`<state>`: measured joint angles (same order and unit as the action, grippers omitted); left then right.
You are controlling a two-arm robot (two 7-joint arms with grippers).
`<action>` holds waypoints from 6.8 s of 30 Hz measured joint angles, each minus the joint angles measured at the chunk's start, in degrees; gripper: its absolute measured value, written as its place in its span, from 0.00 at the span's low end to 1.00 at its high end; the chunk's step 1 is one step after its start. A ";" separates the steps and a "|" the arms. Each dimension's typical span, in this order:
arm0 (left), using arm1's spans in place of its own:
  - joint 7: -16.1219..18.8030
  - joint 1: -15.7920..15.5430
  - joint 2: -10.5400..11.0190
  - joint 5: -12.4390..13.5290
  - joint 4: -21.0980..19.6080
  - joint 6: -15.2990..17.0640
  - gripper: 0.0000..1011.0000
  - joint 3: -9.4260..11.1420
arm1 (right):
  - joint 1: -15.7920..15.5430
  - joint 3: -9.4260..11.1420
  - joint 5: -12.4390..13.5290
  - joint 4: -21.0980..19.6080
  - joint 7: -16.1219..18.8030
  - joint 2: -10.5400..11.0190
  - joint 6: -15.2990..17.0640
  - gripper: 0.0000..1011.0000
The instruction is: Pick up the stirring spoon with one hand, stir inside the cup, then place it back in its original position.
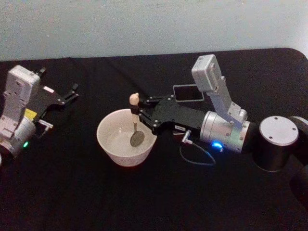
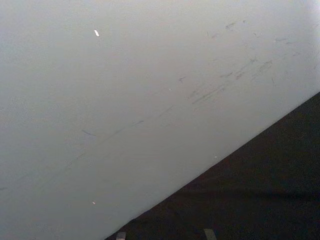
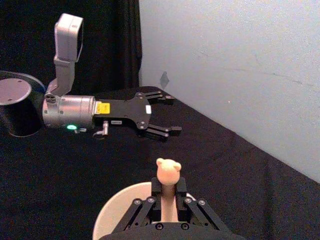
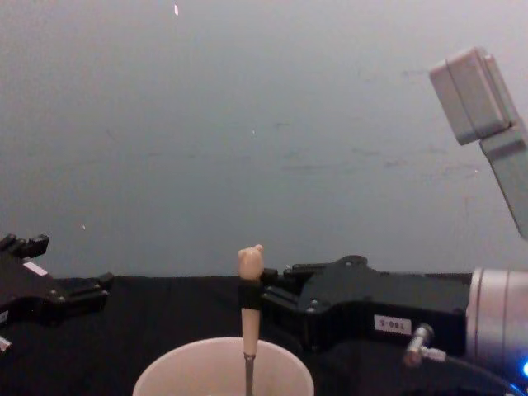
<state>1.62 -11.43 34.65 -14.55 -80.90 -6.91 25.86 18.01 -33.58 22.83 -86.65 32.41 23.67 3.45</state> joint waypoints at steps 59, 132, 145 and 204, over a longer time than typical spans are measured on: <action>0.00 0.00 0.00 0.00 0.00 0.00 0.99 0.00 | 3.55 -0.91 -0.41 3.92 -0.55 -3.40 -1.44 0.16; 0.00 0.00 0.00 0.00 0.00 0.00 0.99 0.00 | -4.56 13.48 1.11 -12.67 -11.04 5.59 6.07 0.16; 0.00 0.00 0.00 0.00 0.00 0.00 0.99 0.00 | -5.82 12.92 0.95 -11.41 -11.58 4.83 8.76 0.16; 0.00 -0.01 0.00 0.00 0.00 0.00 0.99 0.00 | -6.27 11.58 -1.67 -8.38 -12.28 3.32 11.49 0.66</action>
<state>1.62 -11.44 34.65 -14.55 -80.90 -6.91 25.86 11.73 -22.00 21.17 -95.02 20.13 26.99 14.94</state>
